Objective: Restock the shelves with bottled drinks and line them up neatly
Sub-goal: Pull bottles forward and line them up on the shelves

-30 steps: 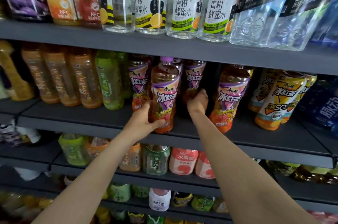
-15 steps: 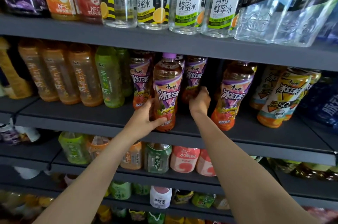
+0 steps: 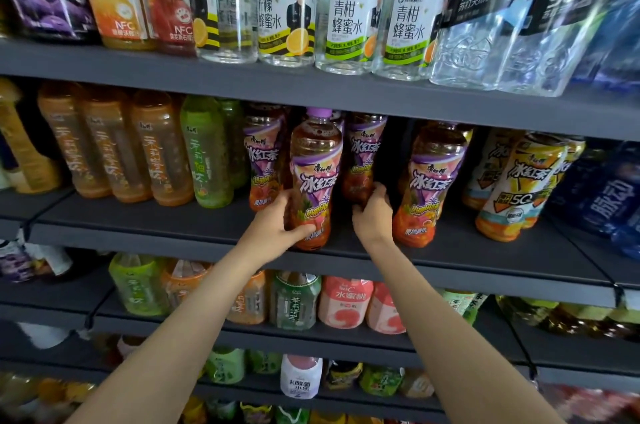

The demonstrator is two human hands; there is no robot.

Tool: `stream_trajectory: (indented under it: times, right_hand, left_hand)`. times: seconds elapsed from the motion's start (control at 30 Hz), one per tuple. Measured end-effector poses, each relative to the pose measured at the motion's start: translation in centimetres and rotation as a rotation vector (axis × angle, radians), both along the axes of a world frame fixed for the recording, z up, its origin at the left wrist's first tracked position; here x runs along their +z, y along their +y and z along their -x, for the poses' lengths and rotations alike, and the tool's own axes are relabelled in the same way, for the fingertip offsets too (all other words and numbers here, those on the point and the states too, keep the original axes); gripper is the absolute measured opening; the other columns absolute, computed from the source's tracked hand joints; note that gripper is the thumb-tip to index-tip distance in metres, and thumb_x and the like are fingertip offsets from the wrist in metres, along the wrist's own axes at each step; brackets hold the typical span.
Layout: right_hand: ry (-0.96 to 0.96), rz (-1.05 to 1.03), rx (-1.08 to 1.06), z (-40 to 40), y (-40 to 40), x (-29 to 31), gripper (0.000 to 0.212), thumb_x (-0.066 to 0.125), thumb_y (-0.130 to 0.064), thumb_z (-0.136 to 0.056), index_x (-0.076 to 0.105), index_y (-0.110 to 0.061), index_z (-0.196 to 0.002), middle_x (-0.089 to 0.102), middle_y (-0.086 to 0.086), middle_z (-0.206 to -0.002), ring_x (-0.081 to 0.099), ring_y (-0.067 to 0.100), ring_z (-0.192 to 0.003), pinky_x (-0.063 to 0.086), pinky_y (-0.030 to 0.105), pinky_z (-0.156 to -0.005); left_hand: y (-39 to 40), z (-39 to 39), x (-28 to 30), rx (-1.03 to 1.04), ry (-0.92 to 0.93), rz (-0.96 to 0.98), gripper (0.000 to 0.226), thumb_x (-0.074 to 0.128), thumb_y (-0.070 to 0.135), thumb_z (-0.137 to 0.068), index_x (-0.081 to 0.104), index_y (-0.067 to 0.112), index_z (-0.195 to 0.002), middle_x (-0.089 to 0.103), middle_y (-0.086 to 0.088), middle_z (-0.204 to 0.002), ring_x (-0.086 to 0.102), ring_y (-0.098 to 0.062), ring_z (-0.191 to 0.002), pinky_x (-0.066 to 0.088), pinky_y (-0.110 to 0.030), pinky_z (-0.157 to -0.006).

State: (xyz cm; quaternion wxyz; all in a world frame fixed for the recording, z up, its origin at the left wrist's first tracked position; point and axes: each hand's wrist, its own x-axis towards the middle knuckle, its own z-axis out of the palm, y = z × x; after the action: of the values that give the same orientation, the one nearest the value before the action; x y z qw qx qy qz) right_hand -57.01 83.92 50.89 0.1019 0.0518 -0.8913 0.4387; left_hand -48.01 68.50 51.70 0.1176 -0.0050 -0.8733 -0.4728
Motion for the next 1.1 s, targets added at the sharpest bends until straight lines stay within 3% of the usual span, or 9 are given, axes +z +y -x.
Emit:
stream_trajectory:
  times: [0.2, 0.3, 0.37, 0.47, 0.57, 0.8, 0.93, 1.0, 1.1]
  right_hand:
    - [0.172, -0.070, 0.123, -3.7, 3.7, -0.6, 0.042, 0.046, 0.011, -0.085, 0.045, 0.001, -0.126, 0.059, 0.015, -0.117, 0.060, 0.024, -0.105, 0.046, 0.023, -0.085]
    - [0.443, -0.053, 0.015, -5.5, 6.0, 1.0, 0.030, 0.053, 0.004, -0.085, 0.053, -0.002, -0.115, 0.060, 0.010, -0.104, 0.059, 0.021, -0.091, 0.043, 0.021, -0.074]
    - [0.545, -0.046, -0.119, -5.6, 7.2, 1.8, 0.032, 0.059, -0.002, -0.084, 0.050, -0.003, -0.115, 0.051, 0.011, -0.109, 0.052, 0.022, -0.097, 0.038, 0.020, -0.073]
    - [0.443, 0.021, -0.229, -4.5, 8.4, 2.2, 0.053, 0.069, -0.008, -0.079, 0.040, -0.001, -0.124, 0.039, 0.017, -0.123, 0.042, 0.029, -0.114, 0.030, 0.015, -0.082]
    - [0.236, 0.016, -0.154, -3.2, 8.9, 1.8, 0.068, 0.073, -0.020, -0.079, 0.034, -0.001, -0.131, 0.044, 0.016, -0.129, 0.043, 0.029, -0.121, 0.038, 0.027, -0.092]
    - [0.153, 0.052, -0.115, -2.3, 8.9, 0.9, 0.063, 0.073, -0.029, -0.078, 0.039, -0.002, -0.123, 0.057, 0.015, -0.120, 0.055, 0.032, -0.111, 0.048, 0.042, -0.088]
    - [0.222, 0.024, -0.019, -3.8, 8.5, 0.9, 0.068, 0.073, -0.031, -0.077, 0.037, -0.004, -0.128, 0.059, 0.013, -0.118, 0.058, 0.030, -0.106, 0.049, 0.038, -0.085]
    - [0.251, 0.020, 0.020, -5.2, 7.6, 0.8, 0.061, 0.074, -0.032, -0.077, 0.042, -0.004, -0.120, 0.062, 0.013, -0.111, 0.060, 0.029, -0.101, 0.051, 0.037, -0.081]
    - [0.281, 0.011, 0.104, -7.2, 4.9, 0.6, 0.048, 0.072, -0.027, -0.078, 0.046, -0.004, -0.111, 0.064, 0.010, -0.101, 0.062, 0.029, -0.093, 0.050, 0.035, -0.073]
  left_hand:
    - [4.0, 1.4, 0.3, -0.018, 0.023, 0.106, 0.067, 0.064, 0.029, -0.086, 0.029, 0.016, -0.142, 0.048, 0.000, -0.137, 0.046, -0.017, -0.126, 0.035, -0.023, -0.098]
    - [6.4, 2.8, 0.0, 0.011, 0.041, 0.095, 0.067, 0.062, 0.027, -0.088, 0.026, 0.014, -0.143, 0.049, -0.005, -0.137, 0.045, -0.021, -0.127, 0.035, -0.027, -0.101]
    - [7.5, 3.8, -0.2, 0.020, 0.041, 0.063, 0.066, 0.060, 0.022, -0.089, 0.024, 0.014, -0.144, 0.048, -0.007, -0.138, 0.044, -0.023, -0.128, 0.033, -0.027, -0.102]
    - [8.6, 5.1, 0.0, 0.046, 0.018, 0.005, 0.064, 0.056, 0.017, -0.091, 0.021, 0.013, -0.145, 0.047, -0.008, -0.138, 0.044, -0.023, -0.128, 0.032, -0.025, -0.101]
    - [9.1, 6.4, 0.2, 0.056, -0.006, -0.019, 0.065, 0.054, 0.017, -0.093, 0.017, 0.013, -0.146, 0.044, -0.008, -0.141, 0.041, -0.023, -0.130, 0.031, -0.027, -0.103]
    - [9.1, 7.5, -0.4, 0.130, -0.035, 0.087, 0.061, 0.052, 0.025, -0.094, 0.022, 0.009, -0.144, 0.046, -0.012, -0.139, 0.045, -0.026, -0.127, 0.034, -0.027, -0.100]
    - [9.4, 4.1, -1.3, 0.289, 0.247, 0.181, 0.056, 0.056, 0.029, -0.091, 0.035, 0.006, -0.138, 0.048, -0.010, -0.136, 0.047, -0.022, -0.125, 0.036, -0.023, -0.098]
    - [8.8, 1.7, -1.1, 0.211, 0.391, 0.174, 0.051, 0.053, 0.031, -0.092, 0.040, 0.008, -0.135, 0.051, -0.006, -0.132, 0.050, -0.017, -0.121, 0.035, -0.016, -0.094]
    - [6.9, -0.8, 0.1, 0.030, 0.391, 0.026, 0.061, 0.057, 0.049, -0.084, 0.041, 0.017, -0.133, 0.052, 0.007, -0.126, 0.050, -0.003, -0.114, 0.039, -0.012, -0.092]
